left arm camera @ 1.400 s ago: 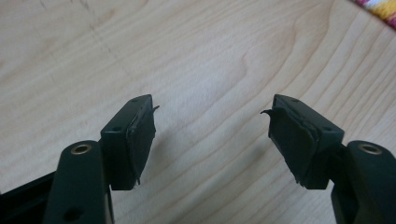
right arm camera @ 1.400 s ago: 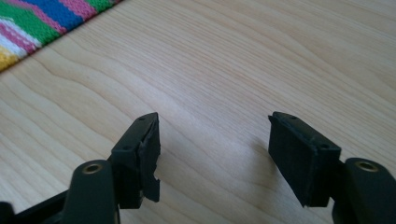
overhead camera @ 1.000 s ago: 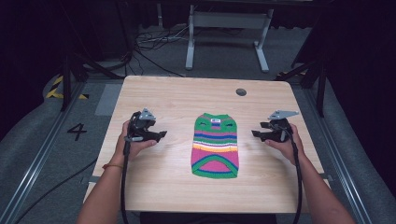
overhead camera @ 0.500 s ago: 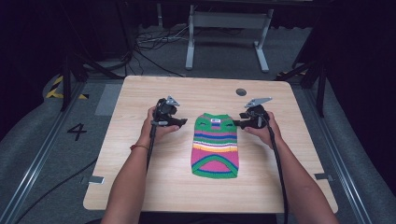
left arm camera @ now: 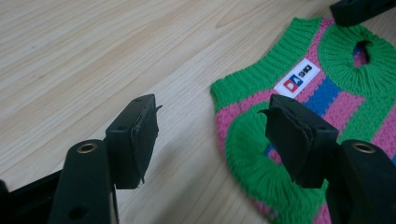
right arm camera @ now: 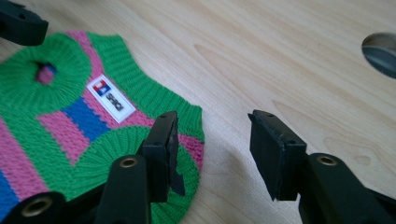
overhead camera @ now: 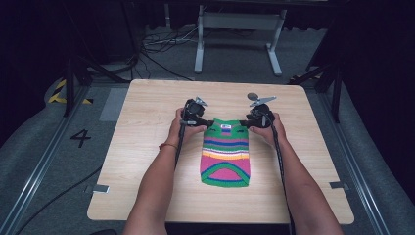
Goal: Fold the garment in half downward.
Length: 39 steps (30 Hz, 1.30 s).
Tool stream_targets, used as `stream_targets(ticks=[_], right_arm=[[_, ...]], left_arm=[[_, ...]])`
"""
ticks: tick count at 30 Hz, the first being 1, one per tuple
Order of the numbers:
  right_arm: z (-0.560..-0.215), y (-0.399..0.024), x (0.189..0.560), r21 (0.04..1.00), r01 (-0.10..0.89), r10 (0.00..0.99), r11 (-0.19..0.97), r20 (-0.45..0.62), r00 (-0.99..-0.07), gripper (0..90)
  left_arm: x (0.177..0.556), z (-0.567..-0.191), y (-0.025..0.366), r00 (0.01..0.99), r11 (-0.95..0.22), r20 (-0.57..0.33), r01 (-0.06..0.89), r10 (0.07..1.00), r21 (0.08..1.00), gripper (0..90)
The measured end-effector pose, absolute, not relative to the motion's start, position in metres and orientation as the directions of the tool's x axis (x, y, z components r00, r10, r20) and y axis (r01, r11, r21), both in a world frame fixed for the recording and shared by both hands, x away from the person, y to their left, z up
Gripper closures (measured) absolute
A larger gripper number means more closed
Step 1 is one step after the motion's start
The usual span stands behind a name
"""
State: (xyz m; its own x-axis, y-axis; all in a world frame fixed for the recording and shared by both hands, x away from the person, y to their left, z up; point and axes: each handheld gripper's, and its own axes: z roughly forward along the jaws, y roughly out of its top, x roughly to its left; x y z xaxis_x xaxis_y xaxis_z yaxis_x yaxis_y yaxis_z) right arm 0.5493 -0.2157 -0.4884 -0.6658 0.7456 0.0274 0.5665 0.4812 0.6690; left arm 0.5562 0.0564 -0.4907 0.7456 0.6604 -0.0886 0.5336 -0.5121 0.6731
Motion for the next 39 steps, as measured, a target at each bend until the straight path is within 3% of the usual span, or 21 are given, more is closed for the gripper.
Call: stream_targets(ticks=[6, 9, 14, 20, 25, 33, 39], right_arm=[[-0.496, -0.213, 0.553, 0.67, 0.576, 0.753, 0.468, 0.038, -0.656, 54.8], [-0.499, -0.215, 0.556, 0.674, 0.586, 0.756, 0.449, 0.063, -0.652, 49.1], [-0.503, -0.22, 0.559, 0.679, 0.598, 0.748, 0.427, 0.106, -0.655, 51.1], [-0.502, -0.217, 0.555, 0.679, 0.601, 0.72, 0.423, 0.151, -0.678, 77.0], [-0.5, -0.213, 0.553, 0.674, 0.592, 0.711, 0.441, 0.14, -0.689, 84.9], [-0.495, -0.209, 0.545, 0.702, 0.539, 0.689, 0.466, 0.094, -0.718, 86.9], [-0.483, -0.213, 0.534, 0.749, 0.482, 0.657, 0.454, 0.083, -0.749, 87.0]], left_arm=[[0.564, -0.499, 0.042, 0.752, -0.54, -0.085, 0.543, 0.654, 0.643, 35.1], [0.566, -0.502, 0.042, 0.74, -0.524, -0.105, 0.561, 0.664, 0.64, 34.2], [0.562, -0.503, 0.044, 0.732, -0.501, -0.115, 0.562, 0.671, 0.658, 36.6], [0.557, -0.5, 0.042, 0.771, -0.53, -0.143, 0.547, 0.621, 0.648, 63.6], [0.555, -0.498, 0.04, 0.789, -0.551, -0.147, 0.536, 0.597, 0.639, 76.9], [0.549, -0.491, 0.042, 0.793, -0.551, -0.097, 0.5, 0.602, 0.668, 75.2], [0.539, -0.48, 0.052, 0.808, -0.551, -0.055, 0.448, 0.586, 0.704, 79.1]])
